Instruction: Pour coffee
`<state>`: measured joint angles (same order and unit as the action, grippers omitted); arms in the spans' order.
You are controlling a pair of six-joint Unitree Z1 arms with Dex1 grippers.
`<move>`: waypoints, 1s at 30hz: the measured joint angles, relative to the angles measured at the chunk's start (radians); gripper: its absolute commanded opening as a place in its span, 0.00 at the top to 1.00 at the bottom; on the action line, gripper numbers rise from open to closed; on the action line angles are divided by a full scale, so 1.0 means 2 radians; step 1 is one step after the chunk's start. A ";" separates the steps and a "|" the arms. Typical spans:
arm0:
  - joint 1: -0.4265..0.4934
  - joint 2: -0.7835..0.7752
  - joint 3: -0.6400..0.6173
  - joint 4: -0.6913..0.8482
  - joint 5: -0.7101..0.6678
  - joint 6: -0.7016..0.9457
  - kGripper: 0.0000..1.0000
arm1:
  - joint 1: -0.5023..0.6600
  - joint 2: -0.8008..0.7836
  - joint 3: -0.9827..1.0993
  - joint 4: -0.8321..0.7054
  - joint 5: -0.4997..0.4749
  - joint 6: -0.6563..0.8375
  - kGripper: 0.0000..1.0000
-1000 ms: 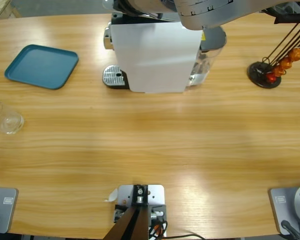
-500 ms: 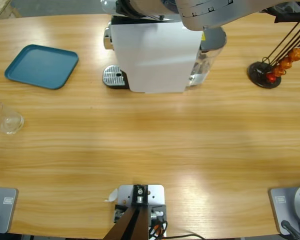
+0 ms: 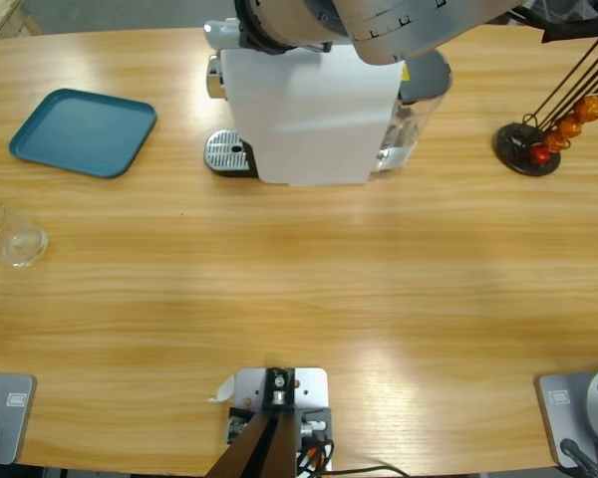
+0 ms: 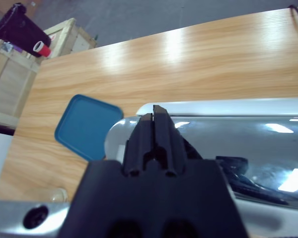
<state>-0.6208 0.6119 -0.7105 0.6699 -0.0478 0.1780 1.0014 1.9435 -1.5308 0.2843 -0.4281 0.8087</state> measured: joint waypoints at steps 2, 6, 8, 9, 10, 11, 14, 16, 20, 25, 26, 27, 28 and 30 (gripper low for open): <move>0.000 0.000 0.000 0.000 0.000 0.000 0.01 | 0.000 0.000 0.000 0.001 -0.009 -0.010 0.16; 0.000 0.000 0.000 0.000 0.000 0.000 0.01 | 0.001 -0.003 -0.001 0.002 -0.029 -0.097 0.04; 0.000 0.000 0.000 0.000 0.000 0.000 0.01 | 0.001 -0.009 -0.003 0.007 -0.029 -0.164 0.00; 0.000 0.000 0.000 0.000 0.000 0.000 0.01 | 0.001 -0.012 -0.004 0.011 -0.029 -0.193 0.00; 0.000 0.000 0.000 0.000 0.000 0.000 0.01 | 0.001 -0.016 -0.006 0.017 -0.026 -0.216 0.00; 0.000 0.000 0.000 0.000 0.000 0.000 0.00 | 0.000 -0.022 -0.010 0.025 -0.017 -0.236 0.00; 0.000 0.001 0.000 0.000 0.000 0.000 0.00 | -0.001 -0.051 -0.020 0.054 0.017 -0.275 0.00; 0.000 0.008 0.000 0.000 0.000 0.000 0.00 | -0.001 -0.082 -0.020 0.069 0.032 -0.286 0.00; 0.000 0.026 -0.008 0.000 0.028 -0.003 0.00 | -0.001 -0.166 0.014 0.081 0.047 -0.290 0.00; 0.014 0.045 -0.027 0.008 0.077 -0.003 0.00 | -0.003 -0.281 0.135 0.088 0.045 -0.290 0.00; 0.017 0.048 -0.028 0.018 0.080 0.002 0.00 | -0.003 -0.303 0.158 0.091 0.044 -0.290 0.00; 0.019 0.051 -0.028 0.031 0.084 0.011 0.00 | -0.004 -0.325 0.179 0.095 0.044 -0.290 0.00; 0.020 0.053 -0.028 0.046 0.089 0.022 0.00 | -0.004 -0.350 0.202 0.098 0.044 -0.288 0.00; 0.028 0.057 -0.028 0.073 0.105 0.033 0.00 | -0.004 -0.391 0.236 0.105 0.043 -0.283 0.00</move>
<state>-0.5658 0.7257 -0.7656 0.8156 0.1623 0.2448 0.9935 1.1619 -1.0596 0.4933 -0.3412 0.2421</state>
